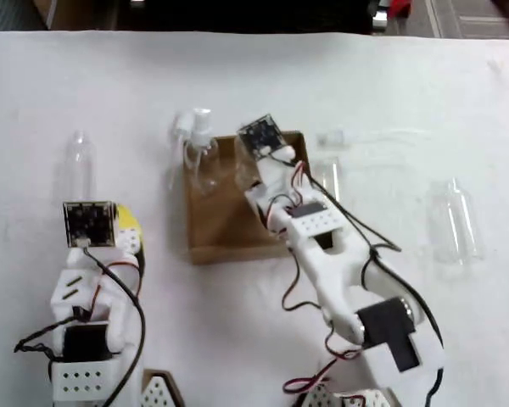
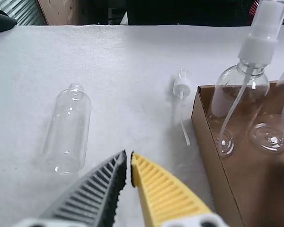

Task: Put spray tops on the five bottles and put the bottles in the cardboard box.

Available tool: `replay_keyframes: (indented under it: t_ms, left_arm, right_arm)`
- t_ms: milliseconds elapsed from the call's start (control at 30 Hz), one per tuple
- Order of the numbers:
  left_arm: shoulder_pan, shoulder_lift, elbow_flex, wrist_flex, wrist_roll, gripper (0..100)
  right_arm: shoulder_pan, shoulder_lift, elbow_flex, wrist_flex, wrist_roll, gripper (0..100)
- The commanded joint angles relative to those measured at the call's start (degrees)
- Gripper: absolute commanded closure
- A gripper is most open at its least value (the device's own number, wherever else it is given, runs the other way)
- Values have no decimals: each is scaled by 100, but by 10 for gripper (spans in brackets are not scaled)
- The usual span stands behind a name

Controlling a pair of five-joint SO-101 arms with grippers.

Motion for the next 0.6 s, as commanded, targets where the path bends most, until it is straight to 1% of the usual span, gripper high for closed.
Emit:
replay_keyframes:
  t_ms: [0,333,567]
  left_arm:
    - [101,-22,-316,18,9,976]
    - [101,-22,-316,0,9,976]
    - [101,-22,-308,0,9,976]
  right_arm:
    - [-75,13,-369,-110,35,981]
    - [-75,-127,-334,-75,35,981]
    - [-84,-1323,404,-75,70,981]
